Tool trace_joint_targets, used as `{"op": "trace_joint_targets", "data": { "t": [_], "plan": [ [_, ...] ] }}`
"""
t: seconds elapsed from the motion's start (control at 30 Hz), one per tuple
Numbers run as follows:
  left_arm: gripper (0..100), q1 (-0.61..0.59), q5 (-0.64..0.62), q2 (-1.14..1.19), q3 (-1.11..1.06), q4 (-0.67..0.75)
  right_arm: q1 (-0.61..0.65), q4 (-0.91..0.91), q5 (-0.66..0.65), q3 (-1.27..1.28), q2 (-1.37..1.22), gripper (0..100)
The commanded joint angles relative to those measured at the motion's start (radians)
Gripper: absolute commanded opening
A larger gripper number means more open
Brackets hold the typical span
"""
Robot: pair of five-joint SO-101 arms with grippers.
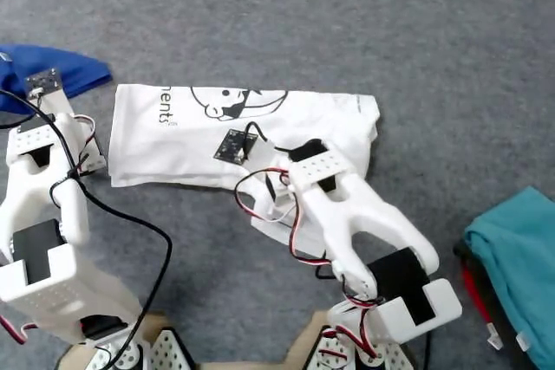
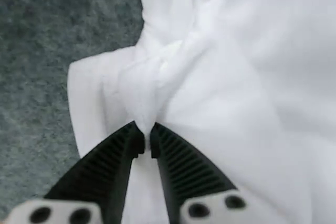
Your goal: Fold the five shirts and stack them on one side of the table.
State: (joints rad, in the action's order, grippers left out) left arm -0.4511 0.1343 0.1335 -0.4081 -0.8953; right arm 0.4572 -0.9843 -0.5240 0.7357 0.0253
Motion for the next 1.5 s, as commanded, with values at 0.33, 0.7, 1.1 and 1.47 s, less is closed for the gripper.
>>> {"op": "trace_joint_targets", "data": {
  "t": [0.33,0.7,1.1,1.47],
  "plan": [
    [2,-0.006,-0.002,-0.004,0.009,0.012,0.015,-0.150,0.003,-0.147,0.099,0.5],
    [2,-0.006,-0.002,-0.004,0.009,0.012,0.031,-0.227,0.000,-0.045,0.216,0.5],
    [2,-0.005,-0.002,-0.004,0.009,0.012,0.120,-0.180,0.000,0.076,0.246,0.5],
    [2,-0.006,-0.002,-0.008,0.009,0.011,0.013,-0.158,-0.038,0.079,0.255,29.6]
  ]
}}
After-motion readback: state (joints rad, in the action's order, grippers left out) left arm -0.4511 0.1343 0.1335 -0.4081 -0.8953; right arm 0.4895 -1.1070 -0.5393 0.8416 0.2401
